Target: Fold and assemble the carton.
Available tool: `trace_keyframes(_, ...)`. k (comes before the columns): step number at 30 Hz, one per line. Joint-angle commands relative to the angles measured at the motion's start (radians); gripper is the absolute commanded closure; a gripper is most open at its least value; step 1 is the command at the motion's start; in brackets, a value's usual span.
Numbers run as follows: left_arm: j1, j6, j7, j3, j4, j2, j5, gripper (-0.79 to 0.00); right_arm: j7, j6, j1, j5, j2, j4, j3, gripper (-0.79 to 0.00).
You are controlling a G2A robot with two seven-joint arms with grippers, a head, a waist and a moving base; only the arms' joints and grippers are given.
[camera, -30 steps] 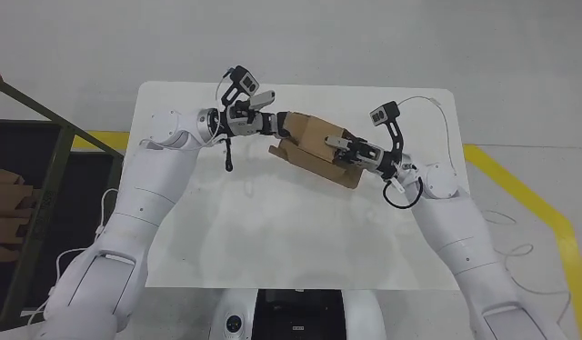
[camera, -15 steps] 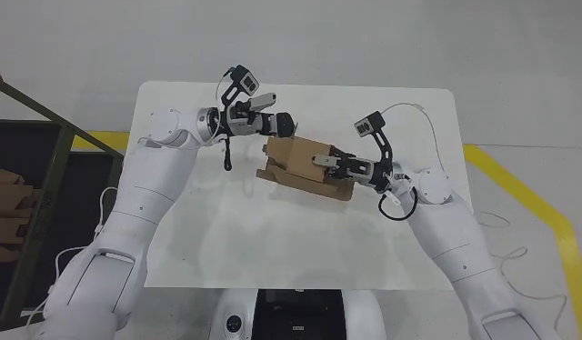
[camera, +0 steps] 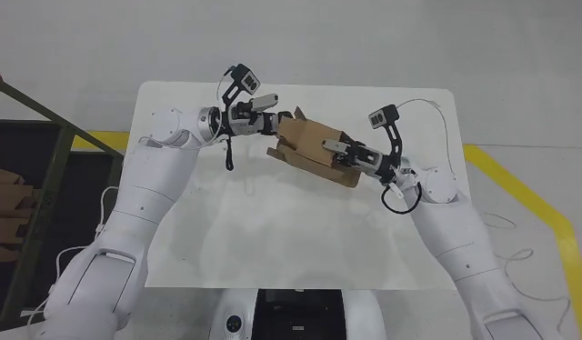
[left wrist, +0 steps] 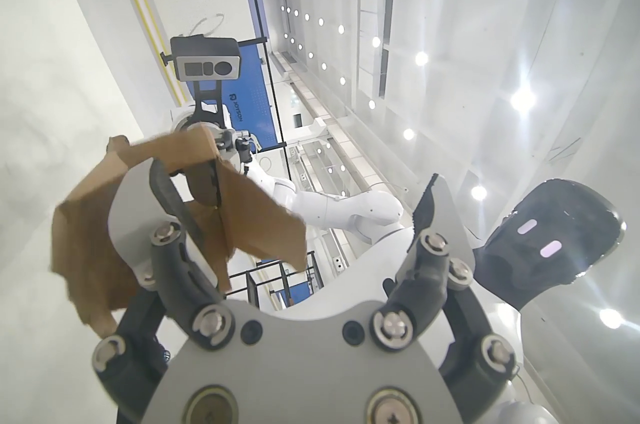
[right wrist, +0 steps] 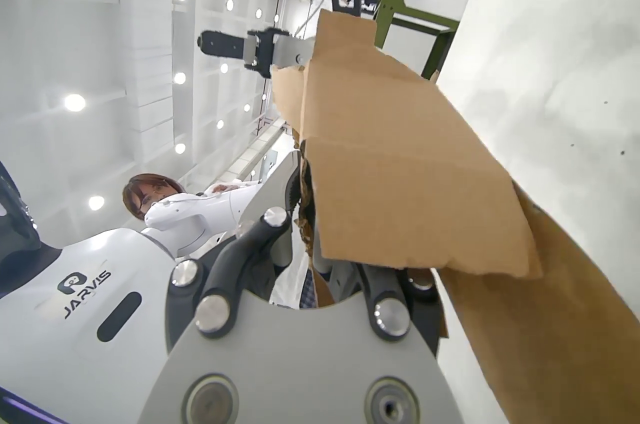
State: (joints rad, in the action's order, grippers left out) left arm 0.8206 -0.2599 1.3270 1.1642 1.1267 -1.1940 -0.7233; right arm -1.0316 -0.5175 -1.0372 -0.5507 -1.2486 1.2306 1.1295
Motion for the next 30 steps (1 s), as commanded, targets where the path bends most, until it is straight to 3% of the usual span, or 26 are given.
trace_keyframes(1,0.008,0.002,-0.004,0.004,0.011,0.002,0.003,-0.785,0.028,-0.004,-0.001,0.009,0.001,0.001,0.009,0.0)
trace_keyframes(11,0.035,0.023,-0.018,-0.002,0.057,0.002,0.001,-0.785,0.172,-0.025,-0.01,0.048,-0.003,-0.001,0.022,0.0)
trace_keyframes(30,0.043,0.014,-0.055,-0.023,0.069,-0.005,0.007,-0.785,0.237,-0.015,-0.064,0.059,-0.009,0.085,0.012,0.0)
